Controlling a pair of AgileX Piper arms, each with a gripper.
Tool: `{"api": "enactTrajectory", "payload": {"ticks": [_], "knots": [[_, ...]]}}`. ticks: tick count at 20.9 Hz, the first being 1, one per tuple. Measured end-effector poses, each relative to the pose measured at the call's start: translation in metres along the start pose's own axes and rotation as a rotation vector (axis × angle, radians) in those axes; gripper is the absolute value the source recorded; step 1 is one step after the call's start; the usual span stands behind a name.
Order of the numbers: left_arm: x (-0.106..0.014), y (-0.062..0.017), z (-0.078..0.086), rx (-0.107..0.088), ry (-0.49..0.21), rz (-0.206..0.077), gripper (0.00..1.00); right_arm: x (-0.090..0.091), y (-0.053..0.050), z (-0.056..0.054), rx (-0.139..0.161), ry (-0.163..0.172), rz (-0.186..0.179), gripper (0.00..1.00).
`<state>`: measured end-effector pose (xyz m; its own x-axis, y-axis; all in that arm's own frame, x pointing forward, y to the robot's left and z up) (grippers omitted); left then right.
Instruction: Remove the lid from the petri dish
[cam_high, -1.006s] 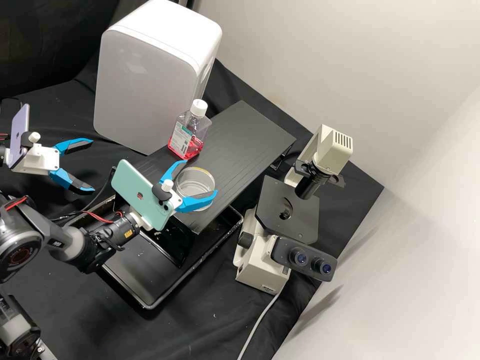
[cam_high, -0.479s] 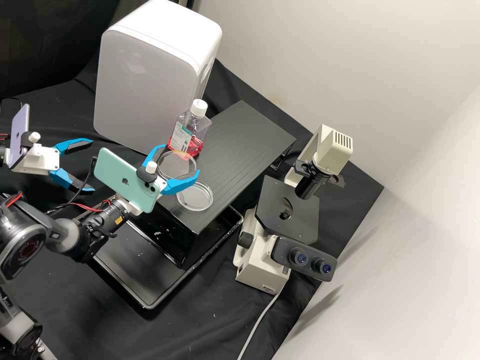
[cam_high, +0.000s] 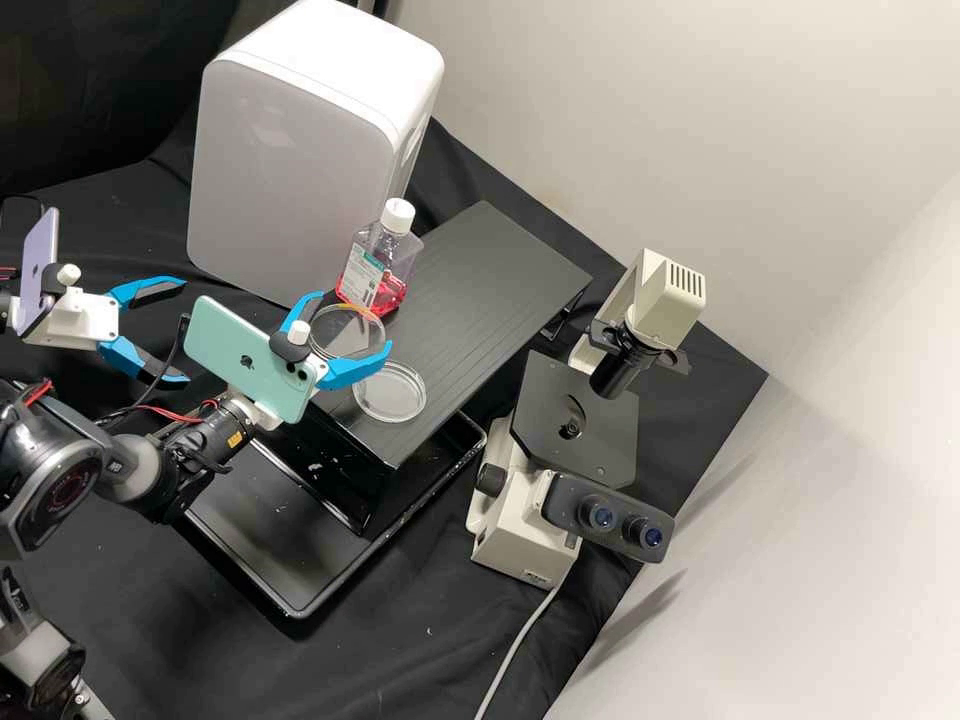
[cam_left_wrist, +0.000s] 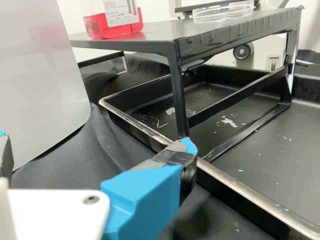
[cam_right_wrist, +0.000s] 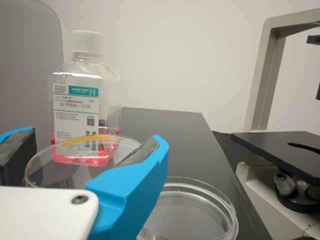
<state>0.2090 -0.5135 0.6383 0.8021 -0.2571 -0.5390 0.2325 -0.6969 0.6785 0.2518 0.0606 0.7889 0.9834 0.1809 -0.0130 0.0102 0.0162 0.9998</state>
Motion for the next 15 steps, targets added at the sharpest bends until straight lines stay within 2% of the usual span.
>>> {"api": "enactTrajectory", "payload": {"ticks": [6,15], "knots": [[0.0,0.0,0.0,0.0,0.0,0.0,1.0,0.003,-0.0066,0.002,-0.009,-0.011,-0.02,0.0],[0.0,0.0,0.0,0.0,0.0,0.0,1.0,0.0036,-0.0084,0.005,-0.006,-0.029,-0.022,0.0]]}}
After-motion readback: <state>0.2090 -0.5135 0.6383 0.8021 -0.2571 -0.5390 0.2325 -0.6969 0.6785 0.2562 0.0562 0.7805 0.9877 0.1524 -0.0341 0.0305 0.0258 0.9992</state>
